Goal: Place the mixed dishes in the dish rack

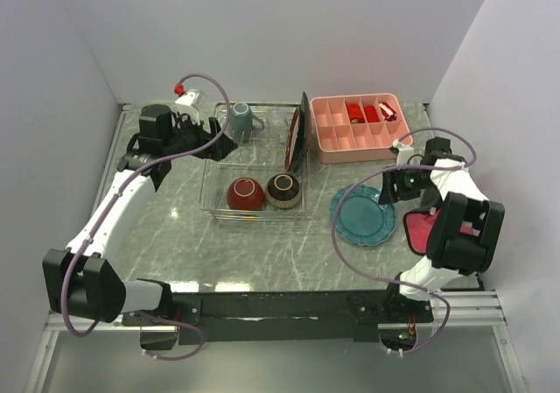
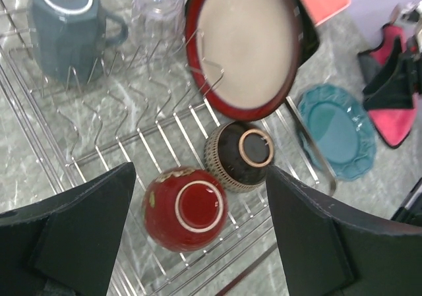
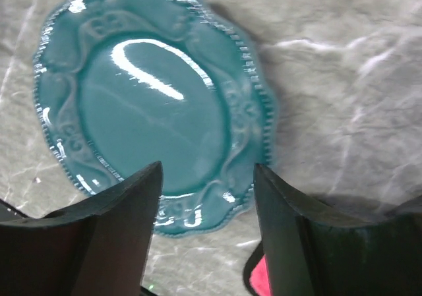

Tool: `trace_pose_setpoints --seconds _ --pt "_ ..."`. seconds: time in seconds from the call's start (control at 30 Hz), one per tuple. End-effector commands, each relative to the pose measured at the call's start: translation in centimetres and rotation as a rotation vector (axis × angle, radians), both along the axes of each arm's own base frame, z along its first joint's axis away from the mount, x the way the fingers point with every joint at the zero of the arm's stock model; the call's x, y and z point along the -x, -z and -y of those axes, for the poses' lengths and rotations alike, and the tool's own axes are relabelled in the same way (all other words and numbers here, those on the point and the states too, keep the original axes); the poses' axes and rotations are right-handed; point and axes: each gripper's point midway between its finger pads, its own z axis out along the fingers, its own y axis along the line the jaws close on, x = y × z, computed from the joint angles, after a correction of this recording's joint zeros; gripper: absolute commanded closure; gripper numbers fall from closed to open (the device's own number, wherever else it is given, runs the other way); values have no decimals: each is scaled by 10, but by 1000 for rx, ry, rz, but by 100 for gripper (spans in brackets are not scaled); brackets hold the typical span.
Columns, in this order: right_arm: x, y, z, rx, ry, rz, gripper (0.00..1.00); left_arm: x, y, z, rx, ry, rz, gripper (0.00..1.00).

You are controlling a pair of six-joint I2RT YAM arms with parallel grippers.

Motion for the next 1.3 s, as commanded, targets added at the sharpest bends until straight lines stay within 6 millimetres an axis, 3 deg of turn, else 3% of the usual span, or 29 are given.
trace_pose_setpoints --seconds 0.0,0.1,0.2,0.23,0.27,0.4,0.7,0.8,1.0,1.2,1.23,1.27 --pt "-24 -5 17 -2 21 49 30 -11 -5 -3 -37 1 38 14" --pt "-29 2 23 -20 22 25 28 -17 -1 -3 -42 1 33 14" --pt "-25 12 19 -77 -20 -43 18 -21 7 -3 -54 -3 19 13" --pt "-23 21 19 -95 -24 -79 2 -23 10 -4 -59 -8 14 13" --pt "-21 23 20 -106 -28 -92 0 -23 11 -4 -62 -7 7 13" --pt "-17 29 13 -184 -106 -149 3 -27 20 -6 -84 -7 -7 13" --pt "14 57 -5 -376 -213 -367 15 -40 32 -8 -113 -20 -18 12" --pt "29 64 -7 -395 -240 -426 23 -42 36 -8 -117 -22 -26 12" --pt "24 70 -4 -348 -203 -448 29 -46 41 -7 -110 -25 -35 12" --pt "25 81 -9 -283 -151 -506 60 -49 39 -7 -103 -36 -28 12" --pt "25 82 -9 -271 -134 -509 73 -49 38 -7 -100 -37 -27 12" --pt "25 85 -8 -257 -127 -500 78 -49 38 -7 -100 -40 -26 12"
